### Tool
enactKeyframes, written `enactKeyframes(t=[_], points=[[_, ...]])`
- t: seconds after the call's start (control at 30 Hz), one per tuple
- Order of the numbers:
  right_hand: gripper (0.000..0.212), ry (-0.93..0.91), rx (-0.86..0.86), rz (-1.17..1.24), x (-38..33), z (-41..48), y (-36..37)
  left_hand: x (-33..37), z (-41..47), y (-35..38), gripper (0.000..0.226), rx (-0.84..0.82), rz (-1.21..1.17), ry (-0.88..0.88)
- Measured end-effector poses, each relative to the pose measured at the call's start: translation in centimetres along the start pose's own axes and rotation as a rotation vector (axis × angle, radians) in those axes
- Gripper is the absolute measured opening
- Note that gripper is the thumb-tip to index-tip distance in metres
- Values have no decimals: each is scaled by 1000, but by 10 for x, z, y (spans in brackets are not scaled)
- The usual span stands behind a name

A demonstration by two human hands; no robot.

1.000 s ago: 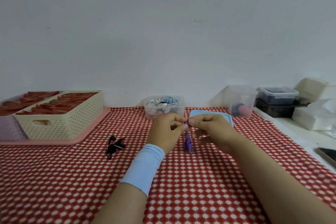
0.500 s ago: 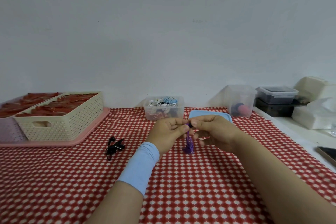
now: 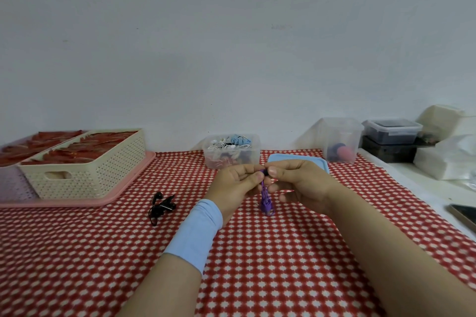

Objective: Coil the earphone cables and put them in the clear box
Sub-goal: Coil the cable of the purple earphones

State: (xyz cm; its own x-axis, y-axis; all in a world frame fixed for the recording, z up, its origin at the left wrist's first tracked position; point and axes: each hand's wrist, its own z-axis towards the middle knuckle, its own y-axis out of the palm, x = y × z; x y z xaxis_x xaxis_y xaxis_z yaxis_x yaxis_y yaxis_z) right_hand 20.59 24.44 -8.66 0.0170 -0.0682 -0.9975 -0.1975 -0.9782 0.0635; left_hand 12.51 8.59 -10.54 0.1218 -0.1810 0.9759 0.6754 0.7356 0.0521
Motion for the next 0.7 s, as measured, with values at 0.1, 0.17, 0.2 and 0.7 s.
enactKeyframes(t=[0.1,0.17,0.2,0.7], points=[[14,-12,6,-13,-2,-1,-2,0,2,-2,14,24,21,13],[21,-16,5,-44,-5,-2,-3,0,3,-5,12,72,134,51],[22,-19,13,-59,-5,-3,-3,0,3,-6,11,101,200,74],[9,-186,306,-605,-11,-3,-31,1,6,-7,15,176,484,114]])
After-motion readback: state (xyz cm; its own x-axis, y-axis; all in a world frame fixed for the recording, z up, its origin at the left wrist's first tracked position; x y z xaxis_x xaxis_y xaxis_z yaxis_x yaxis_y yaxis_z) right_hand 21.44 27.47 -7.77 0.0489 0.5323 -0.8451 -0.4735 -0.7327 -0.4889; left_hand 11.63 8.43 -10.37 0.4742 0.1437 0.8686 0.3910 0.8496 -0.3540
